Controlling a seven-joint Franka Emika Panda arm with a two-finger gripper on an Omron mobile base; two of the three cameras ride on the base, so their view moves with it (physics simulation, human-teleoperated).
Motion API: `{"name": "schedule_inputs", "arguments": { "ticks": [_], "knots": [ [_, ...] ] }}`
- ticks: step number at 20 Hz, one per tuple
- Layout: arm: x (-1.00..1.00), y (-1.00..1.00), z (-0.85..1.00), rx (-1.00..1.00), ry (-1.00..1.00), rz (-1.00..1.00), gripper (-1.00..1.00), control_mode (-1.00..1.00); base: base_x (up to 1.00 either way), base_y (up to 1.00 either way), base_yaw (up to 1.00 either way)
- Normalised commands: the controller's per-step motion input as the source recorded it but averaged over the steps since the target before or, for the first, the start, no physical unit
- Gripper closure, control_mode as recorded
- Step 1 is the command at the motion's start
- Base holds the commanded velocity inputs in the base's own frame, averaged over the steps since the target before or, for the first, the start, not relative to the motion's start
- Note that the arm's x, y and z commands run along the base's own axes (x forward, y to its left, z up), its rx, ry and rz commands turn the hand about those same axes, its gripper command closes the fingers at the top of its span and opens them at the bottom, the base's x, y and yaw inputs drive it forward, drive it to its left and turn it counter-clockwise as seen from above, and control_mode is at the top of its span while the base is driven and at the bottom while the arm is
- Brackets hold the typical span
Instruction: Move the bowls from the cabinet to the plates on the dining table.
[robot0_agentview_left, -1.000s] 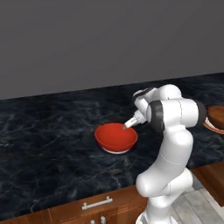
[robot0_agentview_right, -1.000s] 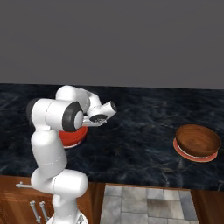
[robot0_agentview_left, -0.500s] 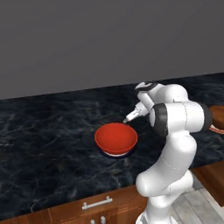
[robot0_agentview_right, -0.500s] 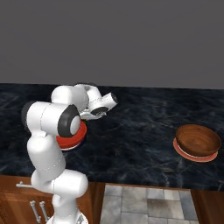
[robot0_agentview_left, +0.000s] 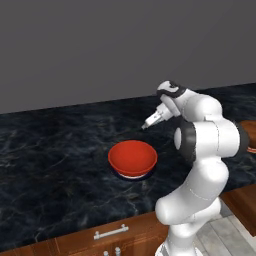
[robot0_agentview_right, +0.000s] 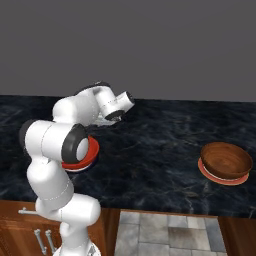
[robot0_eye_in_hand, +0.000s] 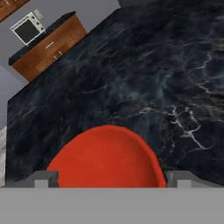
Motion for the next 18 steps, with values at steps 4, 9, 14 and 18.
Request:
{"name": "schedule_inputs", "arguments": {
  "ticks": [4, 9, 14, 18],
  "knots": [
    [-0.01, 0.0, 0.54, 0.0, 0.02, 0.01, -1.0, -1.0, 0.0, 0.0, 0.0],
    [0.0, 0.0, 0.47, 0.0, 0.04, 0.01, -1.0, -1.0, 0.0, 0.0, 0.0],
    [0.01, 0.01, 0.45, 0.0, 0.04, 0.01, -1.0, -1.0, 0.0, 0.0, 0.0],
    [0.01, 0.0, 0.4, 0.0, 0.07, 0.01, -1.0, -1.0, 0.0, 0.0, 0.0]
  ]
}}
